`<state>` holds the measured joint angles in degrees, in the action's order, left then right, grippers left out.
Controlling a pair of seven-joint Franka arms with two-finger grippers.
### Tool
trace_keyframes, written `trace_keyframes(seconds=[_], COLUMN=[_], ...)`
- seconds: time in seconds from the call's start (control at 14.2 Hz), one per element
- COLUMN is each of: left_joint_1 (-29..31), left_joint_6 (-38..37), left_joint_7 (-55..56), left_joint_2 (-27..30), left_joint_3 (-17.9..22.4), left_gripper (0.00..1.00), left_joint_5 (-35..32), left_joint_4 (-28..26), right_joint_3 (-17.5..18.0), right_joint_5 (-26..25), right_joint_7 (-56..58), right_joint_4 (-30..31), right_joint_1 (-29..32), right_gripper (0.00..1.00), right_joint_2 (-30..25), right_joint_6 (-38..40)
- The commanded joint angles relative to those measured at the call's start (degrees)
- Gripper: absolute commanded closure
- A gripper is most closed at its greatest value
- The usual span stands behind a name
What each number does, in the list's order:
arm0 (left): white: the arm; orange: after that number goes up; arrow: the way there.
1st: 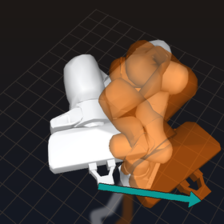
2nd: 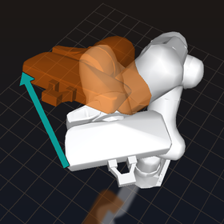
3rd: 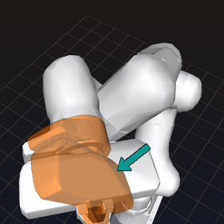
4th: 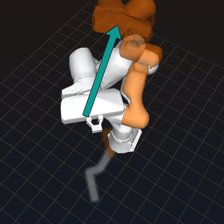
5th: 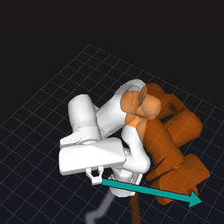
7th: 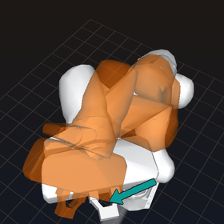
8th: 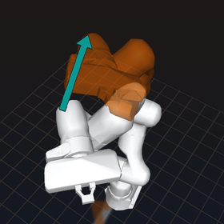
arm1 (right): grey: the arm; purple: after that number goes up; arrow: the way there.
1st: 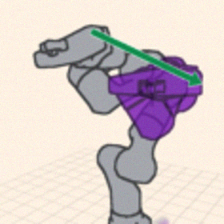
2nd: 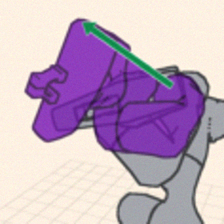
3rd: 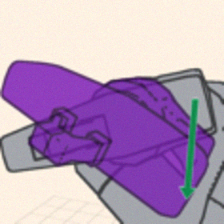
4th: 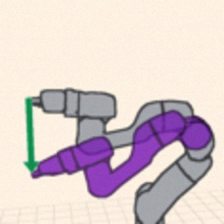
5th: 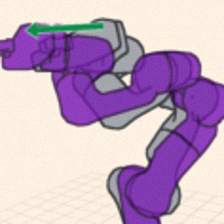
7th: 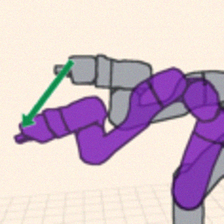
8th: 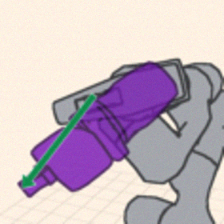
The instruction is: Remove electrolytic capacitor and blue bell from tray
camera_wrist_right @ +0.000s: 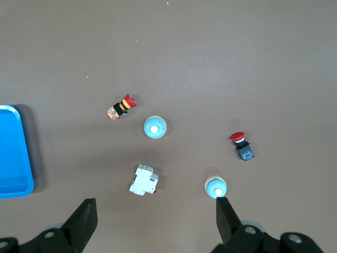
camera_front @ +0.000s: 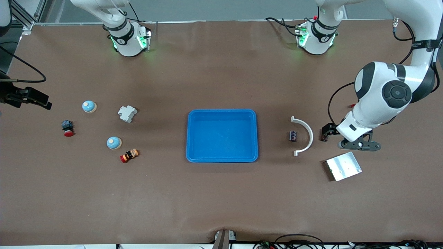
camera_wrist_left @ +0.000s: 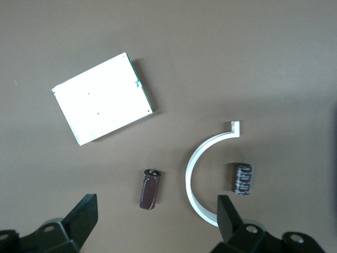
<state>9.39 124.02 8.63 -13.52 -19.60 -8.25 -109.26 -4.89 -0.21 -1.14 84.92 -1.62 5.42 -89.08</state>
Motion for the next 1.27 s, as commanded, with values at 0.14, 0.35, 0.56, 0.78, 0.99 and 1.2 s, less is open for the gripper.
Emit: trace_keyframes(seconds=[0.14, 0.35, 0.56, 0.78, 0.99, 1.2], left_joint_1=[0.54, 0.63, 0.71, -2.16, -9.64, -10.44], left_joint_6=[-8.00, -9.23, -10.99, -11.87, -13.36, -16.35], left_joint_7=[0.34, 0.86, 1.13, 0.25, -2.46, -10.19], left_joint_2=[3.50, 5.78, 8.77, 10.35, 12.29, 14.22], left_joint_3=[-0.62, -0.53, -0.53, 2.17, 10.35, 12.82], left_gripper=[0.00, 0.00, 0.00, 0.00, 0.00, 0.00], left_joint_5=[1.40, 1.57, 2.36, 2.98, 4.21, 5.87], left_joint_4=[5.37, 6.08, 6.08, 6.17, 6.43, 6.43], right_joint_3=[0.32, 0.32, 0.32, 0.32, 0.32, 0.32], right_joint_5=[-0.14, -0.14, -0.14, -0.14, -0.14, -0.14], right_joint_7=[0.26, 0.27, 0.18, 0.09, 0.09, 0.18], right_joint_4=[-0.63, -0.63, -0.63, -0.63, -0.63, -0.63], right_joint_1=[0.56, 0.56, 0.56, 0.56, 0.56, 0.56], right_gripper=[0.00, 0.00, 0.00, 0.00, 0.00, 0.00], right_joint_2=[-0.06, -0.06, -0.06, -0.06, -0.06, -0.06], right_joint_6=[0.66, 0.66, 0.66, 0.66, 0.75, 0.75])
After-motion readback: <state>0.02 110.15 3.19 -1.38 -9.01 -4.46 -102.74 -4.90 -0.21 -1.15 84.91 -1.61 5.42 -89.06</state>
